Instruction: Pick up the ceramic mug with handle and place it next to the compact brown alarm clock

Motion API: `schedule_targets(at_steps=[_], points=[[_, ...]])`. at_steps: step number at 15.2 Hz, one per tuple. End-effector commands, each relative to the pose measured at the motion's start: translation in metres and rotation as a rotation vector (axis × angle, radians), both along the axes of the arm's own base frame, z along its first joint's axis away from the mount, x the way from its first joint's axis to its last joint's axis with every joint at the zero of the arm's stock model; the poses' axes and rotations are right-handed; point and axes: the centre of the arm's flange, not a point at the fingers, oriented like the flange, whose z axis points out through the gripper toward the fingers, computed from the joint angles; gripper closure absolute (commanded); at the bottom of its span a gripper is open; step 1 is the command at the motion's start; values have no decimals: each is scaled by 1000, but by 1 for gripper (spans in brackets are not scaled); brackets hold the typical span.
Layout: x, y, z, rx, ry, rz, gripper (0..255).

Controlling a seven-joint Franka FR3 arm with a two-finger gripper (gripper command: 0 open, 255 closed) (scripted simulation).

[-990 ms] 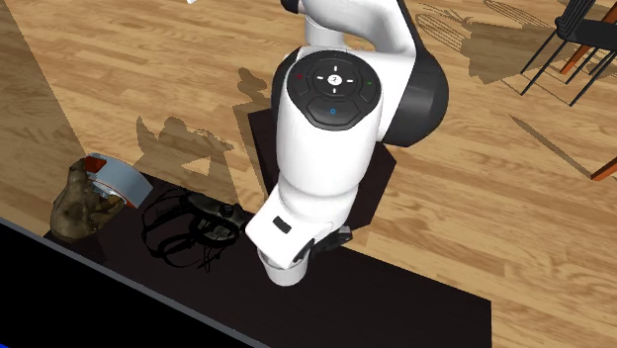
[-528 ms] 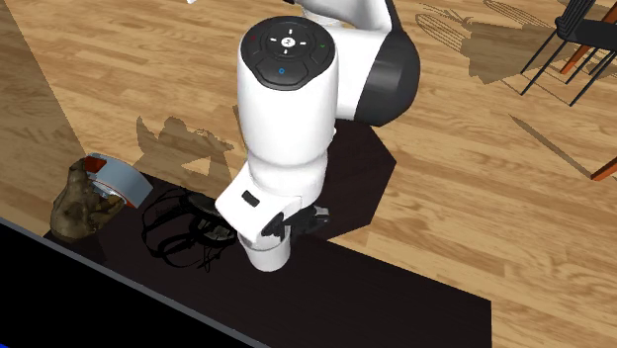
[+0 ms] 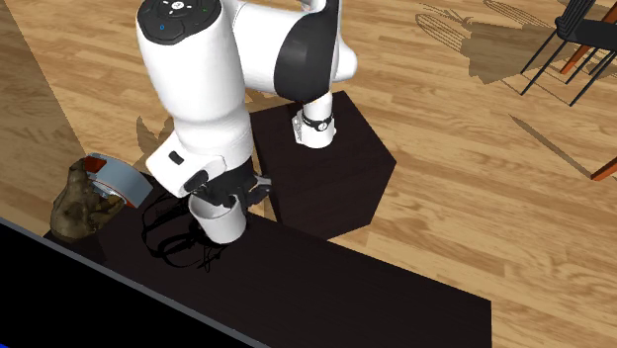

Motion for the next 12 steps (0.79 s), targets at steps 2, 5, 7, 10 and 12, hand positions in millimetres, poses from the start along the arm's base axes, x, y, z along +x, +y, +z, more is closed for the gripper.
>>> schedule_targets(at_steps=[2, 5, 7, 10, 12], points=[[-31, -21, -1, 0, 0, 2, 255], [-62, -45, -1, 0, 0, 2, 255], [-83, -61, -1, 0, 0, 2, 255], [-114, -86, -1, 0, 0, 2, 255], [-135, -102, -1, 0, 0, 2, 255]])
